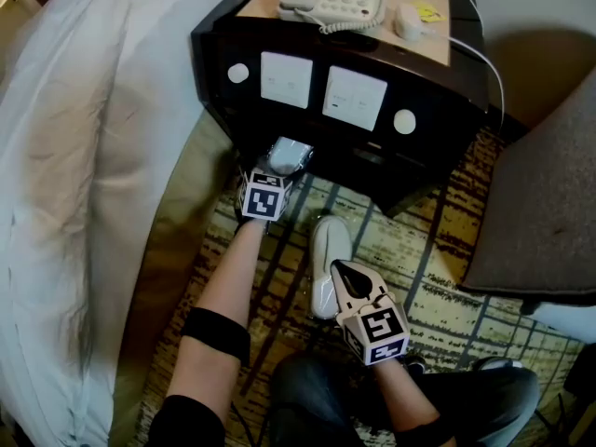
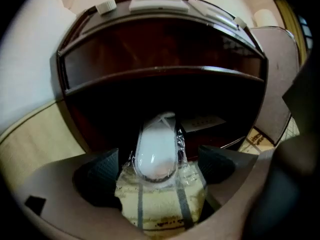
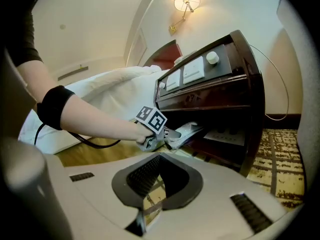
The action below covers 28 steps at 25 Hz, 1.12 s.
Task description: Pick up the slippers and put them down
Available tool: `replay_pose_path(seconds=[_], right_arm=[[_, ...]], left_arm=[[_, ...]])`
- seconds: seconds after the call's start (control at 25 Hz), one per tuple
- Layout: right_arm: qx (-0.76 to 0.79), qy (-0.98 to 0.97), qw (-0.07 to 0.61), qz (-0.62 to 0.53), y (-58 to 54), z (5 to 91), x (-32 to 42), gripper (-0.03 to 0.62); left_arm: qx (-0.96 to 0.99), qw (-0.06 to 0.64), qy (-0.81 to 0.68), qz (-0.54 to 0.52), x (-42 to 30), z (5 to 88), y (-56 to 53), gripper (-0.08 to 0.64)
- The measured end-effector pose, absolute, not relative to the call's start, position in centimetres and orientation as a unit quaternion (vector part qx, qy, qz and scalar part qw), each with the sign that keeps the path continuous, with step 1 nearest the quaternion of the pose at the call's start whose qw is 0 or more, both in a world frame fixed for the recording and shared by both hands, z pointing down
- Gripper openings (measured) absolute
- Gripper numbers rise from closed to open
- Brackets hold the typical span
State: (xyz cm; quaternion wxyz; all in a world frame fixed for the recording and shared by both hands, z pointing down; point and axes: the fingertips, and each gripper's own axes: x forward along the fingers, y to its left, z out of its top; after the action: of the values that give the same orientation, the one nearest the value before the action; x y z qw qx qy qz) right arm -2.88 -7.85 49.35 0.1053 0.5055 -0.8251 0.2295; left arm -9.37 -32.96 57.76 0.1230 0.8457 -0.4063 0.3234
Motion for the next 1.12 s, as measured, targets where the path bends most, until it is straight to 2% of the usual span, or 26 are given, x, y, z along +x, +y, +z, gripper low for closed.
replay_pose_path(seconds=[0.04, 0.08, 0.28, 0.4, 0.64, 1.12], right_arm=[[0.504, -0.827, 0.104, 0.226, -8.0, 48.7, -3.0, 0.012], [0.502, -0.829, 0.104, 0.224, -8.1, 48.0, -3.3, 0.012], [0.493, -0.837, 0.103, 0.214, -7.8, 45.6, -4.2, 0.012], [0.491, -0.840, 0.103, 0.206, -7.5, 44.8, -4.3, 0.012], [0.493, -0.840, 0.118, 0.196, -6.9, 44.6, -3.1, 0.012], [0.512, -0.826, 0.132, 0.193, -5.7, 44.3, 0.4, 0.012]], left_arm=[[0.845, 0.122, -0.410, 0.321, -9.9, 57.1, -32.2, 0.474], [0.844, 0.119, -0.416, 0.318, -10.5, 56.4, -31.4, 0.395], [0.842, 0.103, -0.442, 0.293, -13.0, 52.7, -26.6, 0.117], [0.844, 0.108, -0.451, 0.271, -14.0, 50.5, -23.2, 0.018], [0.835, 0.105, -0.484, 0.240, -17.8, 48.3, -17.3, 0.002], [0.792, 0.153, -0.558, 0.197, -24.7, 45.6, -5.5, 0.001]])
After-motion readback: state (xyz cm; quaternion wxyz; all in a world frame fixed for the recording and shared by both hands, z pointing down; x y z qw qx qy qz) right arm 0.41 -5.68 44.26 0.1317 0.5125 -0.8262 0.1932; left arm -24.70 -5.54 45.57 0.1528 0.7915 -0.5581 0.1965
